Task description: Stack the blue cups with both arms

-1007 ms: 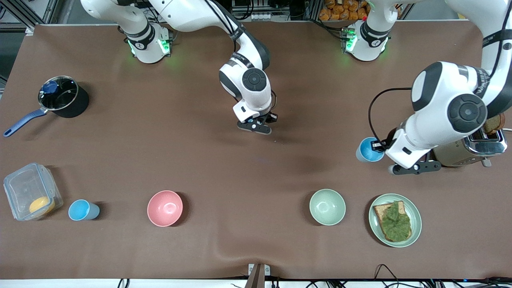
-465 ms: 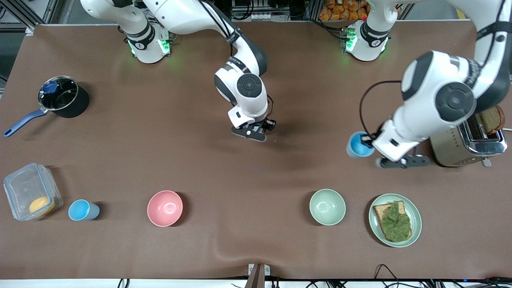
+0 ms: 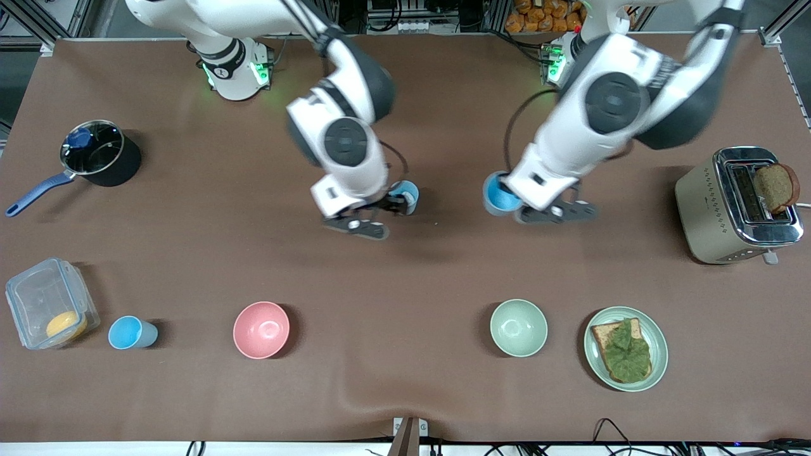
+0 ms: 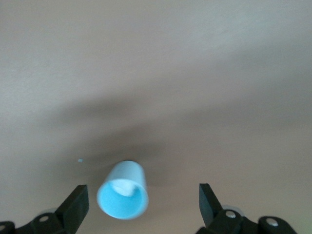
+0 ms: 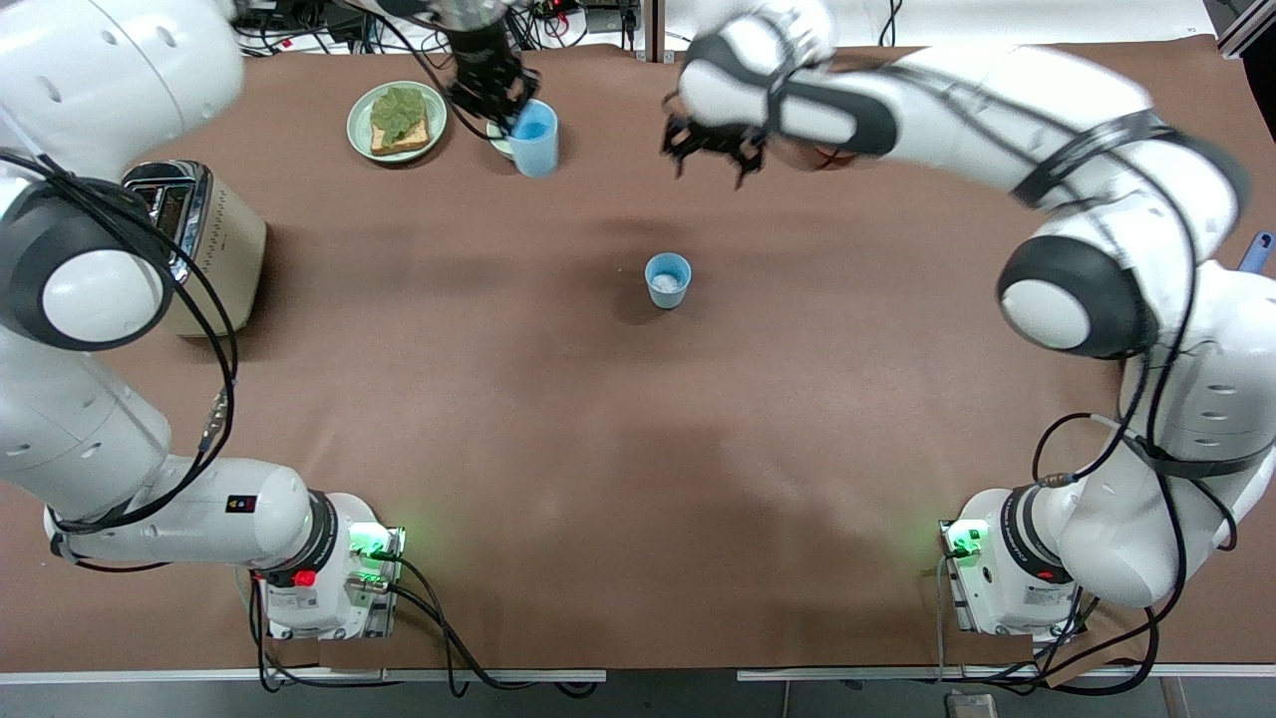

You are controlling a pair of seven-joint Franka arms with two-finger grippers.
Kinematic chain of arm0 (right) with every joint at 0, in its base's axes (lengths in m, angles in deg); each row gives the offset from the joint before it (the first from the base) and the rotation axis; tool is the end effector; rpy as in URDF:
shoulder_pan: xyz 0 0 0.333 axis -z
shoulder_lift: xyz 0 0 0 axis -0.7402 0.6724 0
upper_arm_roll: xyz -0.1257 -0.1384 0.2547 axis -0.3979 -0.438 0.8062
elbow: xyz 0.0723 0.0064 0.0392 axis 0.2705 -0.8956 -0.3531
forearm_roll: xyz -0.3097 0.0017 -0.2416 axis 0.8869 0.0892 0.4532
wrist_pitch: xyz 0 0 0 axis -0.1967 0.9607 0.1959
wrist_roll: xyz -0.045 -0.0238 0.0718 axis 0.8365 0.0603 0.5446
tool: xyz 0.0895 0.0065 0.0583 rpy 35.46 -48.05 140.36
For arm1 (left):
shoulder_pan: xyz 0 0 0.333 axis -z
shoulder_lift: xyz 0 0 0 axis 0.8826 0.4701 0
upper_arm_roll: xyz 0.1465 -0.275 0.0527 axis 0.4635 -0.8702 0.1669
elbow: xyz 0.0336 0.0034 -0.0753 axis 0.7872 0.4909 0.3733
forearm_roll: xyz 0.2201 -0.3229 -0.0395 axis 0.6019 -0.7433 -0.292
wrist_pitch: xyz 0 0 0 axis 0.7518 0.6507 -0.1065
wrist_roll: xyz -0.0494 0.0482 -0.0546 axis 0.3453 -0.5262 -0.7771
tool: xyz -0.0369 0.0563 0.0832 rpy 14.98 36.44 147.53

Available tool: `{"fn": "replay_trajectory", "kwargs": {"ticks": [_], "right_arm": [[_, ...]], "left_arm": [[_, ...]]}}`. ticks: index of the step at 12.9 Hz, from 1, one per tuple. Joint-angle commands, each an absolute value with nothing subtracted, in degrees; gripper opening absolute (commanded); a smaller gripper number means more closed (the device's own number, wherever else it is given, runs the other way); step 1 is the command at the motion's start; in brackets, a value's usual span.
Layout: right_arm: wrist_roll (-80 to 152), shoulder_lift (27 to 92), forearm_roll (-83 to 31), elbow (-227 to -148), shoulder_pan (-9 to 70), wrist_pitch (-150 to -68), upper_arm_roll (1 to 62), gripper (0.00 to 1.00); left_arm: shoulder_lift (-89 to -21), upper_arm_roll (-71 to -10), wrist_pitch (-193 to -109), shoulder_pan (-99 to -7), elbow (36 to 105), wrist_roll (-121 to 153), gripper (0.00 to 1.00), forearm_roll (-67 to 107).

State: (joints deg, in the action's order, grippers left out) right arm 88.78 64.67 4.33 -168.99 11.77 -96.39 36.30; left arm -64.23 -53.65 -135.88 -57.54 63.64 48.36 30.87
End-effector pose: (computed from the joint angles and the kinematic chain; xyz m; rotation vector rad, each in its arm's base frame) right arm 0.5539 0.4096 0.4098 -3.1060 0.3753 0.2366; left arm 0.5279 -0.3385 0.4761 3.0856 0.0889 -0.2117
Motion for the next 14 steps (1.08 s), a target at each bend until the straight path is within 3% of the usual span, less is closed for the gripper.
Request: {"fn": "replay_trajectory", "kwargs": {"ticks": [1, 5, 9, 14], "right_arm": [[79.15, 56.17, 5.01, -171.35, 18.63, -87.60, 37.42, 1.00], [60.34, 47.11, 4.75, -171.96, 30.40, -77.31, 37.42, 1.00], [42.76, 35.42, 4.66, -181.01, 42.35, -76.76, 37.69, 1.00], [30.17, 34.60, 5.19, -181.81, 50.81, -77.11, 37.25, 1.00]], "left_arm": [[-62.21, -53.54, -141.35, -51.61, 65.77, 56.28, 0.00, 29.98], [-55.98, -53.45, -151.72, -44.92, 66.04, 65.62, 0.00, 31.21], [-51.48, -53.36, -154.12, -42.18, 66.30, 69.93, 0.00, 35.69], [-48.67, -53.36, -156.23, -41.31, 67.01, 70.11, 0.00, 36.93]]}}
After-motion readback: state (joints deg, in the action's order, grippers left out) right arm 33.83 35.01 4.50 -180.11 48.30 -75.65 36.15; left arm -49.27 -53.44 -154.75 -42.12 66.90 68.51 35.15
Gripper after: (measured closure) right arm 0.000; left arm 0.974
